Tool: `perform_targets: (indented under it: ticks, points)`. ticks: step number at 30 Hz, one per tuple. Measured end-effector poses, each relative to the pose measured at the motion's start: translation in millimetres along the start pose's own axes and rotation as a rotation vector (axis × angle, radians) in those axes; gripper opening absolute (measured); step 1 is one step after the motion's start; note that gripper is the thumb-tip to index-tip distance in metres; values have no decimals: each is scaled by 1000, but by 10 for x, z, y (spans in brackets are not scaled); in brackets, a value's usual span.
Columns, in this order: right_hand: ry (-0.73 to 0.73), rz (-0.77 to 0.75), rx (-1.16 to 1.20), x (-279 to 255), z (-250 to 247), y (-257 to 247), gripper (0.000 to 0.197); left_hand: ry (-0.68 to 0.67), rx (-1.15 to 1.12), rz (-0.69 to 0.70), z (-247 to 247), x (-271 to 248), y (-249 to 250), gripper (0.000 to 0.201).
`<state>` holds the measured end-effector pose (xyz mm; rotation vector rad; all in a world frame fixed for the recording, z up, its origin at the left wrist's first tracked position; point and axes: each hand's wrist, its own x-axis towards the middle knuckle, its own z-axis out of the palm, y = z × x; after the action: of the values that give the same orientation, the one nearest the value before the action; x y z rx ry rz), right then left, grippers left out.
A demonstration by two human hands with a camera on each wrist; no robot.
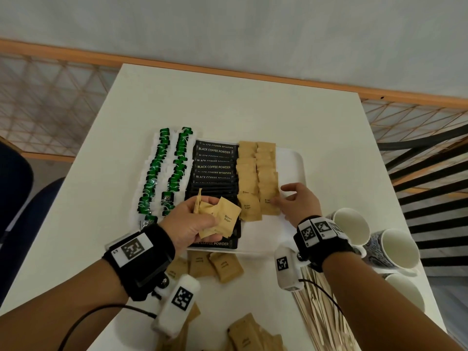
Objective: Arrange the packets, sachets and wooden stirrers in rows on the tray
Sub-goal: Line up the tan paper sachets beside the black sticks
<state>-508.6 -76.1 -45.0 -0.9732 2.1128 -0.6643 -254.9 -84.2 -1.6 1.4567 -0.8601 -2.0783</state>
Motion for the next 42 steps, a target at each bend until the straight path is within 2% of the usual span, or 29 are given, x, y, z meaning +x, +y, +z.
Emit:
perform_targets:
  ticks: [6, 11, 15, 17, 19, 21, 23, 26, 29, 31, 33, 35, 38, 42]
  points:
    - [4, -31, -5, -12, 11, 18, 38, 0, -6, -3, 28, 10, 2, 29]
    - [17, -31, 37, -58, -6, 23, 43, 56, -17, 17, 57, 40, 10, 29]
    - [38, -147, 100, -233, -46, -134, 26, 75, -20, 38, 91, 53, 1, 28]
    - [-76, -202, 164, -368, -36, -271, 15, 71, -24, 47, 112, 54, -9, 28]
    - [-265, -200, 231, -508, 18, -396, 11, 63, -27, 53, 145, 56, -17, 28]
    - [-372, -208, 237, -600, 75, -458, 9, 51, -14, 61, 187, 52, -21, 28]
    - [-372, -222, 267, -638, 93, -481, 12, 38, 0, 66, 220, 46, -27, 29]
    - [-357, -109, 445, -658, 65, -494, 12, 1, -8, 58, 236, 21, -37, 32]
    - [-400, -38, 567, -687, 43, -471, 21, -1, -11, 65, 243, 16, -31, 29]
    - [-416, -90, 464, -701, 54, -431, 30, 16, -4, 75, 241, 27, -15, 28]
    - [-390, -211, 254, -716, 65, -395, 36, 27, 19, 84, 233, 36, 4, 27]
    - [-328, -298, 97, -728, 43, -376, 25, 29, 45, 91, 226, 39, 15, 27]
    - [-288, -298, 14, -718, -32, -384, 8, 30, 56, 98, 218, 43, 17, 26]
    - [-441, -248, 51, -698, -74, -359, 12, 21, 58, 92, 236, 47, 10, 26]
